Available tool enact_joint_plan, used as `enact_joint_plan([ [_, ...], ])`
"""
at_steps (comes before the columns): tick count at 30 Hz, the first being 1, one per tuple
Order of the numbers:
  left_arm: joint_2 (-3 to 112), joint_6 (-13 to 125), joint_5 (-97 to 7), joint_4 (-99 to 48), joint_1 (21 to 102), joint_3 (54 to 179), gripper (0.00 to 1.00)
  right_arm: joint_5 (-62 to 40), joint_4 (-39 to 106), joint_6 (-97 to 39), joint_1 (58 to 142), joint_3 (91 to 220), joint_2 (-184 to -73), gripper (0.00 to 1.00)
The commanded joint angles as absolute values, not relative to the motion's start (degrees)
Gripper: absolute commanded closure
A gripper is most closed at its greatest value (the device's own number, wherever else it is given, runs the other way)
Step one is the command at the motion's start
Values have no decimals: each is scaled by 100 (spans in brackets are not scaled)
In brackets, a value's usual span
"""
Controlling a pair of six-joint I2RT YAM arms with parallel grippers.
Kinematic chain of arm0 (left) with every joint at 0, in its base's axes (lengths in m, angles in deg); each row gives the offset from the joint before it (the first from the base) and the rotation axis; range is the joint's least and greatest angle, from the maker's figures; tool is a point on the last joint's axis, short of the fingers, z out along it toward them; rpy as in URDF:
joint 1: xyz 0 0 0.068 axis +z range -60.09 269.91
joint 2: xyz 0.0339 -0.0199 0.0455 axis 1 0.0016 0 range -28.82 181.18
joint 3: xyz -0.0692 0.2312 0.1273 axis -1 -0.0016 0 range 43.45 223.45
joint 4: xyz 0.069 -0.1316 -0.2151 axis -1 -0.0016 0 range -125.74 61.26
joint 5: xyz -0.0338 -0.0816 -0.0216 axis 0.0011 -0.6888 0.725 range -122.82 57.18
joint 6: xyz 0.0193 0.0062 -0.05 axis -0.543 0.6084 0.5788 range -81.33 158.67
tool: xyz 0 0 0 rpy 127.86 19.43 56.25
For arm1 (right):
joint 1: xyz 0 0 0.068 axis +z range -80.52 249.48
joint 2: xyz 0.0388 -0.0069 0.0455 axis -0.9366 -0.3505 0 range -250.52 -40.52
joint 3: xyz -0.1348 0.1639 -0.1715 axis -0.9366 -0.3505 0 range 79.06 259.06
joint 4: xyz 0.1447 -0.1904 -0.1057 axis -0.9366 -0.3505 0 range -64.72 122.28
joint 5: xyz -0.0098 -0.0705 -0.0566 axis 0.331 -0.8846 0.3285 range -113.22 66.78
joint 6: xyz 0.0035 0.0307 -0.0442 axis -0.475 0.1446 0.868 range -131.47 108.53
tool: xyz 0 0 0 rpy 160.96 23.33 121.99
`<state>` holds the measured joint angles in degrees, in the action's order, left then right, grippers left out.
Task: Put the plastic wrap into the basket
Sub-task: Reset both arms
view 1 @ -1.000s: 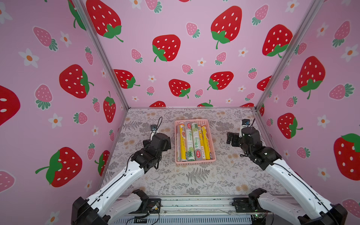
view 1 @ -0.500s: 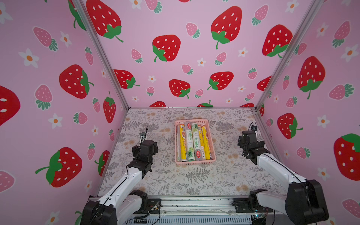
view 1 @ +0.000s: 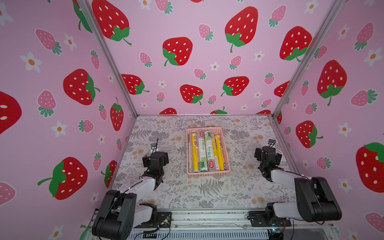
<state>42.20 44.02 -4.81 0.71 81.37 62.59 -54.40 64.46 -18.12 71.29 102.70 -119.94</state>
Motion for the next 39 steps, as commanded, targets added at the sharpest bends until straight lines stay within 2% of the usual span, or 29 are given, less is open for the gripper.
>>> enact_joint_plan([
  [1,4446,4079,-843,913,8269,6334,0,-5079,7161,-1632,7061,10284,-12036,0],
  [5,4867,3885,-1042,1295,8292,6492,0,-4986,7304,-1679,7063,10115,-11903,0],
  [9,5534,3901,-1246,1914,8332,6556,0,-4322,7440,-1858,7062,9986,-11831,0],
  [14,5844,4020,-1636,1889,8540,6698,0,-4250,8808,-1958,7047,9886,-12745,0],
  [16,6043,4021,-1680,2235,8578,6677,0,-3998,8386,-1896,7052,10026,-12768,0],
  [18,5993,4062,-1813,1943,8638,6739,0,-3951,9262,-1817,7051,9888,-13239,0],
  [21,5986,4131,-2094,1702,8774,6855,0,-3653,8293,-1781,7038,10220,-13036,0],
  [24,5998,4166,-2292,1622,8875,6907,0,-3715,8092,-1790,7028,10382,-13107,0],
  [39,5982,4166,-2315,1609,8886,6903,0,-3718,8224,-1793,7027,10348,-13132,0],
])
